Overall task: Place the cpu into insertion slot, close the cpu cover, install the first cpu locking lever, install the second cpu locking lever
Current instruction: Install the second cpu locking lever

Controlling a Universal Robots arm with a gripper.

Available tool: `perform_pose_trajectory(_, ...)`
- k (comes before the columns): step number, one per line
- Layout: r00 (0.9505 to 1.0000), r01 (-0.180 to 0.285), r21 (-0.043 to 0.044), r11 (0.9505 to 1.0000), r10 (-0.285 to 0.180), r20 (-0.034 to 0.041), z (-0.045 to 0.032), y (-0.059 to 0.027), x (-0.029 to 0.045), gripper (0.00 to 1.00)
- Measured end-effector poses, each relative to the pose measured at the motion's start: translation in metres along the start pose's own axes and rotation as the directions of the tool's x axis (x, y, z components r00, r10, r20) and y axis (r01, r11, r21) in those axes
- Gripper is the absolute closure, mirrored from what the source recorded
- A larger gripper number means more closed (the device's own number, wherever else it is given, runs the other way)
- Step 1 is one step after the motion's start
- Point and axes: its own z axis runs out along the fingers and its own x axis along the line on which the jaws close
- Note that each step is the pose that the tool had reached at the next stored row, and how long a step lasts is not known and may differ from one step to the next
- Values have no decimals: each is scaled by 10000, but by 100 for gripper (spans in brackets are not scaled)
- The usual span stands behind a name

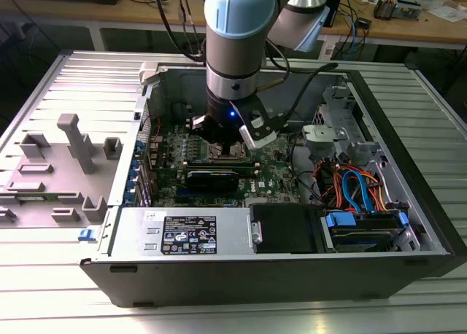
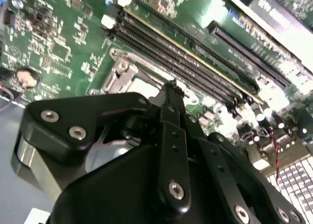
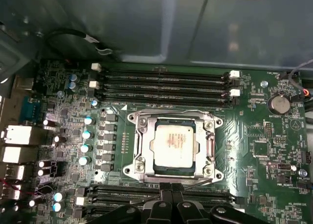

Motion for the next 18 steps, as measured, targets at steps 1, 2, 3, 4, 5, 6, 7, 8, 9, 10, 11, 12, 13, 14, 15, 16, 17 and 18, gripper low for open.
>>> perform_pose_trajectory(1,10000,-1,-1,10000,1,0,0,0,0,89)
perform_pose_trajectory(2,10000,0,-1,10000,0,0,0,0,0,89)
perform_pose_trajectory(3,10000,-1,-20,10000,1,1,0,0,1,89)
perform_pose_trajectory(4,10000,-1,-39,10000,1,2,0,0,1,89)
perform_pose_trajectory(5,10000,-1,-40,10000,1,2,0,0,1,89)
perform_pose_trajectory(6,10000,-2,-41,10000,2,2,0,0,1,89)
perform_pose_trajectory(7,10000,-1,-41,10000,1,2,0,0,1,89)
perform_pose_trajectory(8,10000,-1,-41,10000,1,2,0,0,1,89)
perform_pose_trajectory(9,10000,-1,-42,10000,1,2,0,0,1,89)
perform_pose_trajectory(10,10000,-1,-42,10000,1,2,0,0,1,89)
perform_pose_trajectory(11,10000,-1,-42,10000,1,2,0,0,1,89)
perform_pose_trajectory(12,10000,-1,-43,10000,1,2,0,0,1,89)
perform_pose_trajectory(13,10000,-1,-43,10000,1,2,0,0,1,89)
perform_pose_trajectory(14,10000,-1,-44,10000,1,1,0,0,1,89)
perform_pose_trajectory(15,10000,-2,-48,10000,2,-11,0,-1,0,89)
perform_pose_trajectory(16,10000,-8,-54,10000,8,-48,0,-2,0,89)
perform_pose_trajectory(17,9999,-18,-95,10000,17,-99,-2,-13,2,89)
perform_pose_trajectory(18,9999,-24,-140,9999,22,-128,2,-35,3,89)
